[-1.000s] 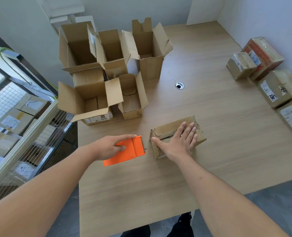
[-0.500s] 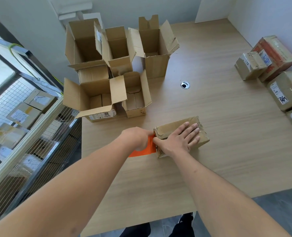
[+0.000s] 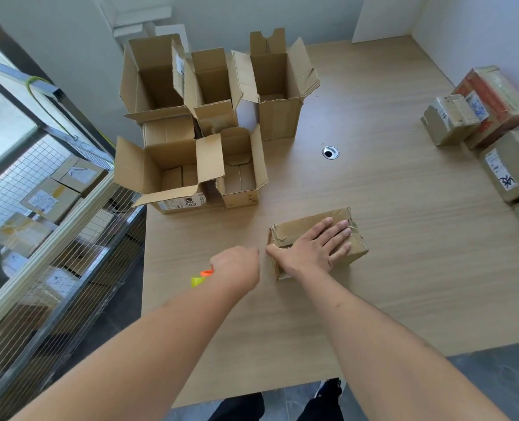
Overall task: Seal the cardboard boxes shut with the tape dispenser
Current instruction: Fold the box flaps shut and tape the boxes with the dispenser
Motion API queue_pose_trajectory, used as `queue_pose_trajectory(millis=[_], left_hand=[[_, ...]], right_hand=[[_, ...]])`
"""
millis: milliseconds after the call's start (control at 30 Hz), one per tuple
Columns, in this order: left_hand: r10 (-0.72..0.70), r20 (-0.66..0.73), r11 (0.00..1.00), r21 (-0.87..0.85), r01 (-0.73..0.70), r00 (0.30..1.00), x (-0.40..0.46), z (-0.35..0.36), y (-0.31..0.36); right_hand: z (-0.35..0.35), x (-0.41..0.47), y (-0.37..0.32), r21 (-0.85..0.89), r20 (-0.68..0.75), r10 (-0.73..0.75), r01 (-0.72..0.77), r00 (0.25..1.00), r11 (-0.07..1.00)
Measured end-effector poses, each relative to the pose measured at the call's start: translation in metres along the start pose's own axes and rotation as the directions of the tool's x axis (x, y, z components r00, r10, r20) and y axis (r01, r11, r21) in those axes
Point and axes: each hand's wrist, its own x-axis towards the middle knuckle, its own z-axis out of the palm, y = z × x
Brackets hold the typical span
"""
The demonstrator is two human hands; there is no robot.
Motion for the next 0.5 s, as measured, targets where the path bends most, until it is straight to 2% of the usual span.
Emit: queue_pose_trajectory(millis=[133, 200, 333, 500], left_hand=[[0.034, -0.065, 0.997, -0.069, -0.039, 0.997, 0.003, -0.002, -0.029], [0.059, -0.135, 0.986, -0.148, -0.079, 0.989, 0.002, -0.007, -0.047], [0.105, -0.264, 0.952, -0.251, -0.173, 0.959, -0.010, -0.006, -0.080], [0.156, -0.477, 0.861, -0.363, -0.356, 0.865, -0.033, 0.008, -0.109]], right_hand=[[0.001, 0.002, 0.007, -0.032, 0.003, -0.049, 0.049, 0.999, 0.998], [-0.002, 0.005, 0.013, -0.100, 0.006, -0.158, 0.158, 0.987, 0.982], [-0.013, 0.006, 0.021, -0.255, 0.082, -0.496, 0.500, 0.864, 0.828], [-0.015, -0.005, 0.011, -0.361, 0.068, -0.661, 0.636, 0.747, 0.682]])
